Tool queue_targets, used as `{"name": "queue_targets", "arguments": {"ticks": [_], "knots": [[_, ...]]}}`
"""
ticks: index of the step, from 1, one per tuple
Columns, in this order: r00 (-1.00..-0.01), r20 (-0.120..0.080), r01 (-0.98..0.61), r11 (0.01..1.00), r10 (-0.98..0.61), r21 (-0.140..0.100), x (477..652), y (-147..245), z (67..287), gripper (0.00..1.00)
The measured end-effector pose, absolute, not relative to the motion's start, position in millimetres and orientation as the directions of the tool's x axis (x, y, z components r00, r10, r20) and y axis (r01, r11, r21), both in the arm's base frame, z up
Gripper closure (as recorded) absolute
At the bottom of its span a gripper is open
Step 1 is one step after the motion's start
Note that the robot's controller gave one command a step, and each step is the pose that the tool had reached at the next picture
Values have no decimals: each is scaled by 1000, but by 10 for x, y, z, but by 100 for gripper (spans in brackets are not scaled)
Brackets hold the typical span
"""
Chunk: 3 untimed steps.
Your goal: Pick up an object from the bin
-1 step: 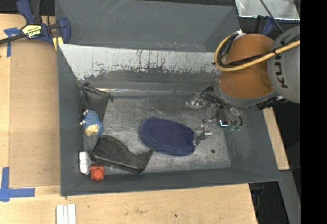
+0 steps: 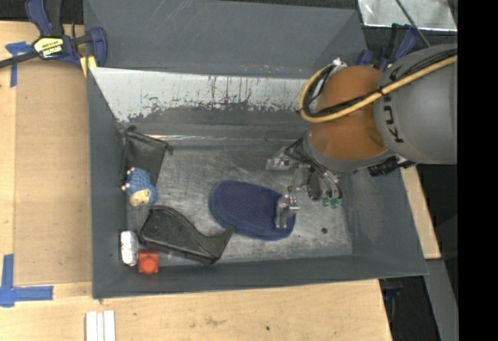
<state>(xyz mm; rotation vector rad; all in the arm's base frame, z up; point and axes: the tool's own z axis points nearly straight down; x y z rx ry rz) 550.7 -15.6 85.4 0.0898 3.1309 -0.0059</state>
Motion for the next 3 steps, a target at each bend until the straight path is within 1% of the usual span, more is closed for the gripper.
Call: {"name": "queue_targets", "arguments": {"ticks": [1, 2, 3], "knots": [[-999, 2, 55, 999, 55, -2, 5484, -137, 838, 100], [-992, -12, -127, 992, -127, -2, 5558, -32, 2417, 100], [-932, -1, -363, 932, -363, -1, 5406, -262, 2351, 100]]}}
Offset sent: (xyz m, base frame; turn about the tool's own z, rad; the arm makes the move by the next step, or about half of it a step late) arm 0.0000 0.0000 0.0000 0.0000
